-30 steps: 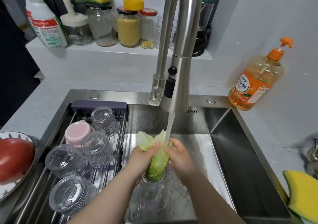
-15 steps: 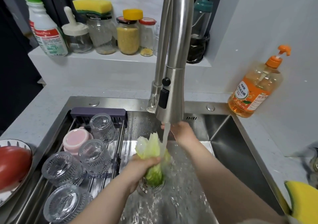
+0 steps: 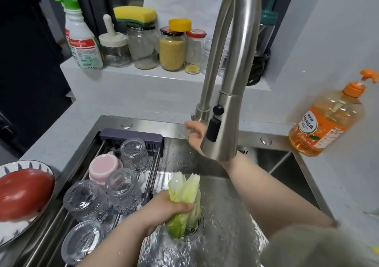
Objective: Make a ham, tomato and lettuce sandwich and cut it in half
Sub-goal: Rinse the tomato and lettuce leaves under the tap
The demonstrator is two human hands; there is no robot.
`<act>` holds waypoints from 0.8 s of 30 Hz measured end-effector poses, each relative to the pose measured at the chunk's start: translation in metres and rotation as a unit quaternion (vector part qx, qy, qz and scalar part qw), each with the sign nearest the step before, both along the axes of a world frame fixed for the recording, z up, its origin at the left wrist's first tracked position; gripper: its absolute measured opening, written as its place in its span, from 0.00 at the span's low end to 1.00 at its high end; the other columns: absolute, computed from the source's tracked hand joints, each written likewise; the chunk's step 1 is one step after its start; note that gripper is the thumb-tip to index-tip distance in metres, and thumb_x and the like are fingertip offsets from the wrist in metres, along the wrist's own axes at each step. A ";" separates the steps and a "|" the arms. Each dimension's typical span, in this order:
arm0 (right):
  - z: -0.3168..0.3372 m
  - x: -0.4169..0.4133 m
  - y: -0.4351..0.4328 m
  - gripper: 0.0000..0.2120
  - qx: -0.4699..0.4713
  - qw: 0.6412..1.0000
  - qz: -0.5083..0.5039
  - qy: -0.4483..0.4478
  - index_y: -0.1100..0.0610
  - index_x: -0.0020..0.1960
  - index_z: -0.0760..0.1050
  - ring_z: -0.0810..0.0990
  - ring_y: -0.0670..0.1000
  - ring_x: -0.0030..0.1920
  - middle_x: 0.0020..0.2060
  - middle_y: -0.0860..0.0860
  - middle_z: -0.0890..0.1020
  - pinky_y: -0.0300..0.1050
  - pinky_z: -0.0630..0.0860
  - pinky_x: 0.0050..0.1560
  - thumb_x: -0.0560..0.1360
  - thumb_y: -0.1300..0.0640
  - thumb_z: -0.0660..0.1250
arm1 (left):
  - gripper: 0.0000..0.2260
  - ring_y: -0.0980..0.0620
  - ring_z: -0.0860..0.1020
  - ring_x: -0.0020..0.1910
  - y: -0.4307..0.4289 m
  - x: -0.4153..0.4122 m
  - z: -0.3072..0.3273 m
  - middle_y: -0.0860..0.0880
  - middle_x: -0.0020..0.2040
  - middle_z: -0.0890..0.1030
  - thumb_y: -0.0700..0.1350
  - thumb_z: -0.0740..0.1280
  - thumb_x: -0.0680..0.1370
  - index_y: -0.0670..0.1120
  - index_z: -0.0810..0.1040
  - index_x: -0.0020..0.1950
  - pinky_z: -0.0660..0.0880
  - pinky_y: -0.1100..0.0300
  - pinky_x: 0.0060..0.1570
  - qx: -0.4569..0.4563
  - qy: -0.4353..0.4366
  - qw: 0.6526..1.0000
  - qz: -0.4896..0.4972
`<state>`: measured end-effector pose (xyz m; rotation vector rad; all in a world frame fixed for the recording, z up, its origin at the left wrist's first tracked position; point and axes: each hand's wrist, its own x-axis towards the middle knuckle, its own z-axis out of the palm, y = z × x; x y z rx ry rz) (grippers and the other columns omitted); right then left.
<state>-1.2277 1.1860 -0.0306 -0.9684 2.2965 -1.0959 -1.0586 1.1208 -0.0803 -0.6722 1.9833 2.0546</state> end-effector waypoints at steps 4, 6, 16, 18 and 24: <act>-0.007 0.048 0.050 0.21 0.057 0.985 0.053 -0.152 0.58 0.65 0.65 0.76 0.49 0.55 0.63 0.57 0.71 0.32 0.75 0.53 0.74 0.63 0.64 | 0.06 0.54 0.80 0.40 -0.003 0.002 0.007 0.49 0.42 0.82 0.37 0.68 0.72 0.46 0.76 0.46 0.77 0.67 0.39 0.036 0.006 0.999 0.020; -0.017 0.074 0.072 0.28 -0.001 0.966 -0.011 -0.257 0.53 0.70 0.58 0.71 0.45 0.60 0.68 0.54 0.67 0.30 0.68 0.57 0.74 0.56 0.65 | 0.06 0.55 0.80 0.38 0.002 0.002 0.013 0.49 0.41 0.82 0.37 0.68 0.72 0.46 0.77 0.47 0.76 0.68 0.36 0.048 0.027 0.997 0.051; -0.041 0.138 0.078 0.07 -0.161 0.904 -0.180 -0.353 0.59 0.48 0.77 0.80 0.42 0.37 0.37 0.49 0.81 0.32 0.76 0.39 0.73 0.67 0.65 | 0.11 0.66 0.75 0.28 0.052 0.015 0.010 0.58 0.26 0.77 0.37 0.67 0.69 0.53 0.73 0.34 0.70 0.73 0.28 -0.171 0.113 0.975 -0.081; -0.037 0.142 0.081 0.05 -0.144 0.907 -0.212 -0.335 0.60 0.45 0.77 0.79 0.43 0.32 0.34 0.51 0.80 0.32 0.75 0.33 0.72 0.68 0.65 | 0.13 0.62 0.77 0.34 0.057 0.024 0.005 0.58 0.32 0.79 0.37 0.71 0.68 0.54 0.72 0.38 0.73 0.70 0.33 -0.141 0.074 0.983 -0.092; -0.013 0.125 0.085 0.06 -0.166 0.901 -0.254 -0.310 0.61 0.36 0.75 0.78 0.48 0.28 0.28 0.53 0.80 0.39 0.75 0.33 0.71 0.67 0.65 | 0.19 0.54 0.75 0.47 0.050 0.038 0.000 0.49 0.49 0.76 0.39 0.72 0.70 0.50 0.69 0.55 0.74 0.63 0.51 -0.067 0.027 0.994 -0.079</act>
